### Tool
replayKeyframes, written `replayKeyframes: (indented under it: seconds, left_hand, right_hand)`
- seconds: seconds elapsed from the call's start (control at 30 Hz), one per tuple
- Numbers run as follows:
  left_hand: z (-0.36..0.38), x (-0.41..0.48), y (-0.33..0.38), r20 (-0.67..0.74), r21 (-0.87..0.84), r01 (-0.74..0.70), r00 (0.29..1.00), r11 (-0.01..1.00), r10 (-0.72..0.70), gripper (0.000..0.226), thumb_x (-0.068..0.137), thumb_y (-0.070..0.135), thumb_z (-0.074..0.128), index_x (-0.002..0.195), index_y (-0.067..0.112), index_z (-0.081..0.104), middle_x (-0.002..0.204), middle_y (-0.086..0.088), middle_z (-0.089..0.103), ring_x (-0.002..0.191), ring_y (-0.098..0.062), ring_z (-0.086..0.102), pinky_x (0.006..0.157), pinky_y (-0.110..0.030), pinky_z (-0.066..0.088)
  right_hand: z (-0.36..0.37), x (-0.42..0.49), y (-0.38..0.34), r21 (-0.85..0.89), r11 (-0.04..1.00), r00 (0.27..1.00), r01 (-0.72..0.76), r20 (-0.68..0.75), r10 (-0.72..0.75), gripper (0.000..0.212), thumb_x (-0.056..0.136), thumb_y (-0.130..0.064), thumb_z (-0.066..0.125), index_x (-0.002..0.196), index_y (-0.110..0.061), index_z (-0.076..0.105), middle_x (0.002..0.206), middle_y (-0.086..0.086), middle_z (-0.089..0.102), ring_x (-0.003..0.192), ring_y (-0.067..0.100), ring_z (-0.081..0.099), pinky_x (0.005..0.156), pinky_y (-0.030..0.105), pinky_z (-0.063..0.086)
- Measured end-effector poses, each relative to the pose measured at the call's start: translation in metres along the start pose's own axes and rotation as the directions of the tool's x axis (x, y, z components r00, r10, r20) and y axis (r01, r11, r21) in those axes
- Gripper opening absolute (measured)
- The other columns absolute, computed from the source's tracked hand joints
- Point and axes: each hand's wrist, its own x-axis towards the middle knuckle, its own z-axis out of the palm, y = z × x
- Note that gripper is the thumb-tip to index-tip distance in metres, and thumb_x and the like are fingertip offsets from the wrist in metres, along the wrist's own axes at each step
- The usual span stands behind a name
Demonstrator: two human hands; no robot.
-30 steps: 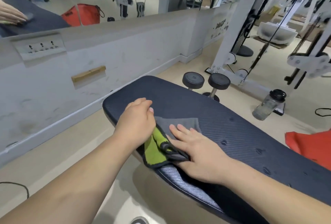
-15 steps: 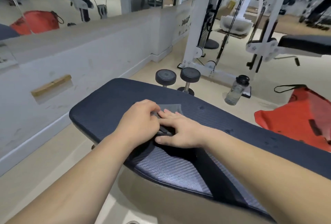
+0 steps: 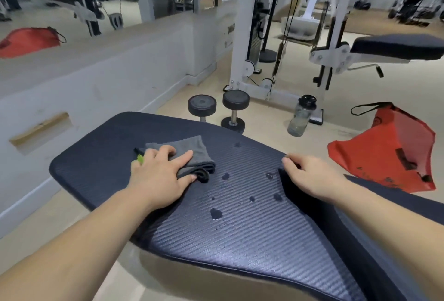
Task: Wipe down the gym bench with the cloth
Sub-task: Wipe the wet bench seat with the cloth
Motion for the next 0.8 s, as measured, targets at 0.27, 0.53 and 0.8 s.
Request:
replayKeyframes:
  seconds: [0.27,0.53,0.8]
  left_hand:
    - [-0.005,0.08,0.068,-0.019,-0.101,0.25,0.967,0.963,-0.253,0.056,0.094,0.072,0.035,0.143,0.046,0.044,0.146,-0.006,0.032,0.135,-0.035,0.03,0.104,-0.057,0.035]
    - [-0.002,0.077,0.133,0.003,-0.057,-0.375,0.927,0.925,0.376,0.055,0.094,0.069,0.042,0.146,0.053,0.042,0.134,0.004,0.042,0.127,-0.025,0.04,0.108,-0.05,0.041]
    - [0.006,0.086,0.147,-0.044,-0.089,-0.172,0.985,0.981,0.169,0.048,0.095,0.063,0.047,0.141,0.049,0.047,0.133,-0.002,0.044,0.125,-0.031,0.045,0.104,-0.049,0.046]
  right_hand:
    - [-0.003,0.017,0.028,0.044,0.998,0.969,0.042,0.241,-0.051,0.049,0.104,-0.047,0.037,0.147,-0.029,0.054,0.166,-0.014,0.033,0.153,0.015,0.031,0.124,0.039,0.026]
    - [-0.006,0.03,0.046,0.174,0.985,0.959,-0.01,0.281,-0.039,0.07,0.076,-0.047,0.039,0.145,-0.048,0.051,0.161,-0.03,0.033,0.153,0.011,0.031,0.126,0.042,0.025]
    - [-0.002,0.025,0.043,0.111,0.994,0.959,0.019,0.28,-0.049,0.066,0.086,-0.049,0.034,0.152,-0.048,0.042,0.165,-0.028,0.023,0.156,0.009,0.023,0.127,0.038,0.021]
